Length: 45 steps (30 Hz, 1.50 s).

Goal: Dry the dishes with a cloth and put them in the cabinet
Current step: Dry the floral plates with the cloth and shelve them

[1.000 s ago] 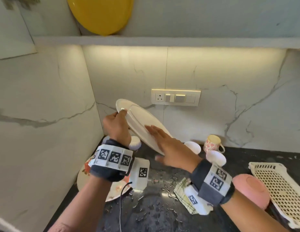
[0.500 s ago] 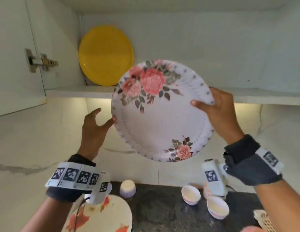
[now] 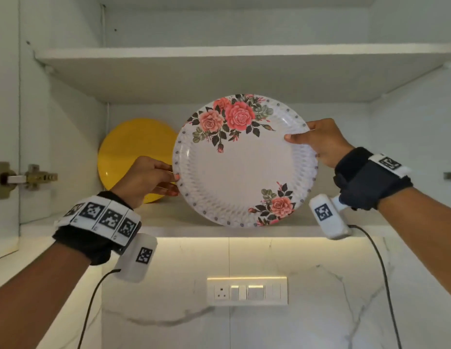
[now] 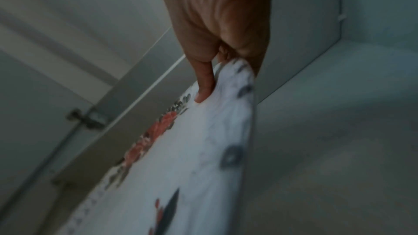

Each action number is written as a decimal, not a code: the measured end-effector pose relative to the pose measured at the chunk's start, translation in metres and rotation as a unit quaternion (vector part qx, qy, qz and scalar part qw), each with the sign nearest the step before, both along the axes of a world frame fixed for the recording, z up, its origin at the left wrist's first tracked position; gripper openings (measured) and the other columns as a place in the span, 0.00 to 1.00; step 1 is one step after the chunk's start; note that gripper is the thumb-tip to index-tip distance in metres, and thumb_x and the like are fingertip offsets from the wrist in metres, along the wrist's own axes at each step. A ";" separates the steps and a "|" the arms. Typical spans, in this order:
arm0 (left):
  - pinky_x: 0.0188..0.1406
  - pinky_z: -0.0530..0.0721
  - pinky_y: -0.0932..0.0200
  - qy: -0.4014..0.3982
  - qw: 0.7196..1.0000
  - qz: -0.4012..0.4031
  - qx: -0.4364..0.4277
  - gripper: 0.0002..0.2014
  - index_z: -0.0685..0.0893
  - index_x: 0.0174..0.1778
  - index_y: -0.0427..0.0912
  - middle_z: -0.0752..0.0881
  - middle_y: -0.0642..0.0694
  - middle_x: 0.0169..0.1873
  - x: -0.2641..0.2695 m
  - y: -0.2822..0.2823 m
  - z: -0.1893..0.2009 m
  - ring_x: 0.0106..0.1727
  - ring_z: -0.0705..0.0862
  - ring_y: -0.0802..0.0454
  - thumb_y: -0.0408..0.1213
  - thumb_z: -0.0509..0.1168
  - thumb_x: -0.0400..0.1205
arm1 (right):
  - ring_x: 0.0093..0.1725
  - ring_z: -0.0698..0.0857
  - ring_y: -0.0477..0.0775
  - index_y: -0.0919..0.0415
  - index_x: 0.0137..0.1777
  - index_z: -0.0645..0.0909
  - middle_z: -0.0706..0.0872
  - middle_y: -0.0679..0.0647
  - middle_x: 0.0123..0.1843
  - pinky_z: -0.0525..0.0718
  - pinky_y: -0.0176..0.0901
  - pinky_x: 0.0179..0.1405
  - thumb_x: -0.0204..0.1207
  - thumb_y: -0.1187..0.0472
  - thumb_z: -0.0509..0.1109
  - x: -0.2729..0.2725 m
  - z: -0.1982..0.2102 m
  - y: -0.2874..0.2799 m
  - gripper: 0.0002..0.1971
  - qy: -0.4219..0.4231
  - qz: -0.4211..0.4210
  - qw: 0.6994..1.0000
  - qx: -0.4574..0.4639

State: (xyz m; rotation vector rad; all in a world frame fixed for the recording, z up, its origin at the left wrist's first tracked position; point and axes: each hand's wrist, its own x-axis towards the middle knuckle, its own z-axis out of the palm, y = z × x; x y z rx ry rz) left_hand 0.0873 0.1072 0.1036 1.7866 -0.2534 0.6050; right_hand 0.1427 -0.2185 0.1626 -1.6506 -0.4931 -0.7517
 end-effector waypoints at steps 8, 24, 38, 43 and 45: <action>0.21 0.86 0.61 0.045 0.994 0.040 0.088 0.10 0.82 0.49 0.19 0.87 0.32 0.35 0.042 -0.025 0.040 0.20 0.86 0.48 0.20 0.69 0.74 | 0.47 0.79 0.54 0.74 0.58 0.81 0.83 0.60 0.52 0.73 0.26 0.18 0.64 0.55 0.82 0.040 0.026 -0.011 0.29 -0.007 -0.181 0.980 -0.087; 0.39 0.87 0.57 0.178 0.965 0.074 0.177 0.05 0.79 0.36 0.25 0.86 0.30 0.41 0.150 -0.040 0.095 0.19 0.85 0.48 0.19 0.63 0.79 | 0.64 0.79 0.68 0.78 0.63 0.77 0.80 0.70 0.65 0.76 0.52 0.62 0.73 0.63 0.74 0.143 0.040 0.000 0.23 -0.019 -0.186 0.980 -0.071; 0.34 0.86 0.61 0.246 0.948 0.078 0.185 0.08 0.78 0.35 0.27 0.86 0.33 0.30 0.247 -0.053 0.069 0.31 0.87 0.45 0.20 0.61 0.80 | 0.37 0.69 0.55 0.63 0.29 0.65 0.69 0.56 0.33 0.57 0.45 0.27 0.71 0.59 0.77 0.230 0.025 -0.019 0.21 -0.003 -0.245 0.960 -0.135; 0.66 0.76 0.50 0.253 0.945 0.091 0.185 0.10 0.77 0.34 0.26 0.83 0.26 0.50 0.251 -0.046 0.067 0.64 0.79 0.35 0.19 0.58 0.81 | 0.46 0.67 0.53 0.53 0.29 0.55 0.61 0.51 0.32 0.56 0.45 0.27 0.73 0.56 0.74 0.239 0.024 -0.008 0.27 0.006 -0.257 0.952 -0.167; 0.71 0.72 0.49 0.258 0.946 0.095 0.170 0.10 0.77 0.34 0.27 0.84 0.28 0.50 0.249 -0.043 0.067 0.62 0.79 0.34 0.19 0.58 0.81 | 0.39 0.67 0.54 0.52 0.29 0.53 0.58 0.48 0.32 0.59 0.35 0.23 0.74 0.55 0.74 0.241 0.023 -0.003 0.28 0.000 -0.254 0.953 -0.164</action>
